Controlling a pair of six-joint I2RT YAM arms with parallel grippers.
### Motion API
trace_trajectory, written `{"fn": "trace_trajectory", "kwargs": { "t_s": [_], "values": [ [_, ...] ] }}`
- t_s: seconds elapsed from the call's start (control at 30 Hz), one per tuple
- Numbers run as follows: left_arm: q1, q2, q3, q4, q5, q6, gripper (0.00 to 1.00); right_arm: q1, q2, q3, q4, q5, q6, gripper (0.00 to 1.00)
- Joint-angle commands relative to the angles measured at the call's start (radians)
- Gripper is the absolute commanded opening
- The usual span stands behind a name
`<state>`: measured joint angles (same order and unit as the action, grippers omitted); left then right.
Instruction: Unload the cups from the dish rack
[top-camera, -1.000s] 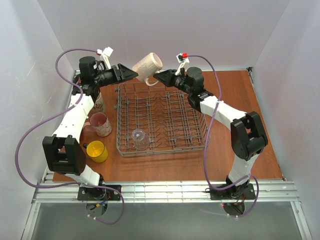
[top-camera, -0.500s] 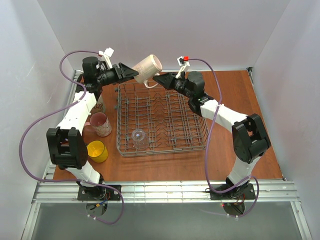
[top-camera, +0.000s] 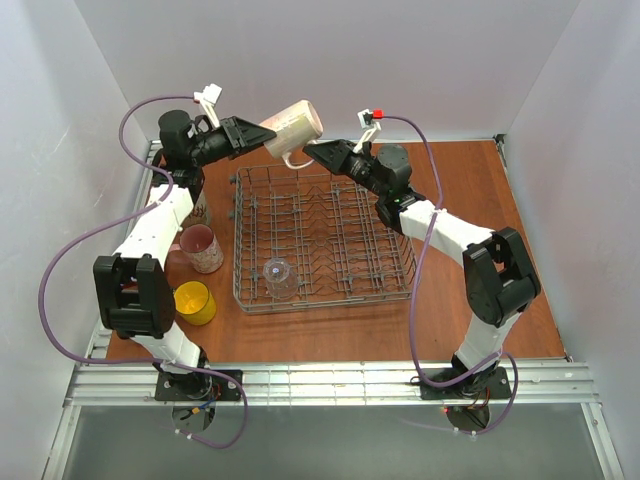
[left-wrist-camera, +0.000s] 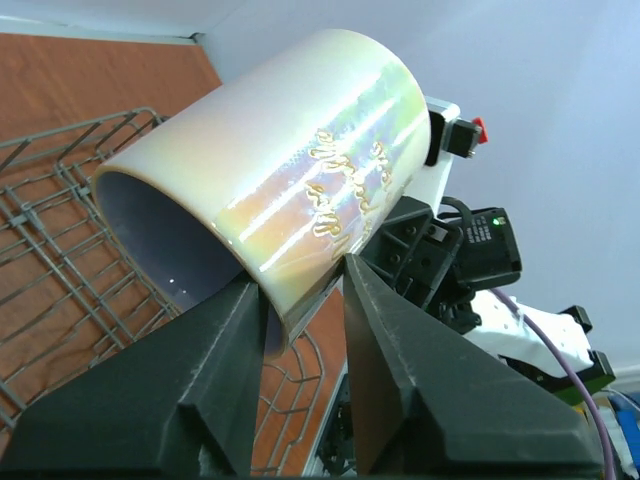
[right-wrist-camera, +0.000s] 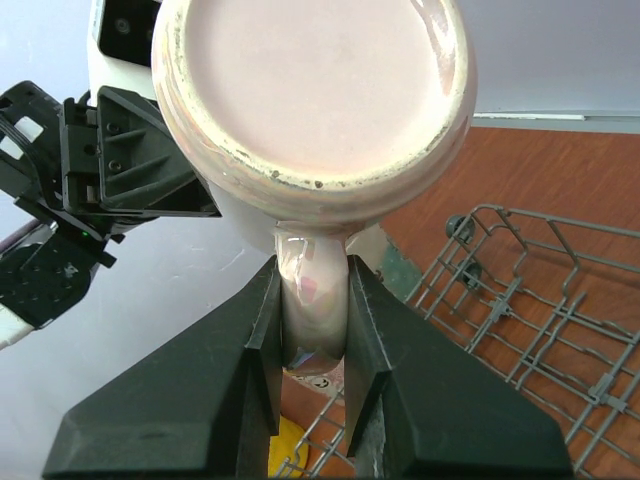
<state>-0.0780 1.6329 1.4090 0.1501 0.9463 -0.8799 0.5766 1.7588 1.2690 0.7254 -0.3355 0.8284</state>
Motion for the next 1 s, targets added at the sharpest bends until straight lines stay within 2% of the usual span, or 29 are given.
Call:
{"fn": "trace_trajectory", "kwargs": {
  "t_s": [0.0,0.07,0.2,0.4,0.5,0.53,0.63,0.67,0.97],
  "values": [
    [-0.006,-0.008,-0.021,0.123,0.052,-0.094,0.26,0.012,-0.021,0.044,0.244,0.003,0.054,0.01],
    [-0.006,-0.015,-0.022,0.137,0.06,-0.103,0.2,0.014,-0.013,0.044,0.25,0.004,0.06,0.01],
    [-0.006,-0.016,-0.036,0.19,0.077,-0.16,0.0,0.019,0.002,0.046,0.261,0.0,0.081,0.01],
    [-0.006,-0.028,-0.068,0.226,0.083,-0.179,0.0,0.022,0.013,0.026,0.27,-0.005,0.084,0.01],
    [-0.006,-0.027,-0.044,0.139,0.06,-0.104,0.0,0.023,0.011,0.001,0.284,0.001,0.081,0.01],
    [-0.006,-0.028,-0.016,0.064,0.049,-0.032,0.0,0.023,0.011,-0.006,0.287,0.004,0.081,0.01],
    [-0.006,-0.031,0.018,-0.056,0.006,0.091,0.0,0.025,0.018,-0.043,0.299,0.016,0.086,0.11],
    [-0.006,-0.033,0.022,-0.069,0.0,0.105,0.0,0.025,0.021,-0.059,0.301,0.019,0.09,0.18],
    [-0.006,-0.034,-0.002,-0.116,-0.023,0.189,0.0,0.025,0.113,-0.069,0.378,-0.017,0.167,0.37]
  ]
}}
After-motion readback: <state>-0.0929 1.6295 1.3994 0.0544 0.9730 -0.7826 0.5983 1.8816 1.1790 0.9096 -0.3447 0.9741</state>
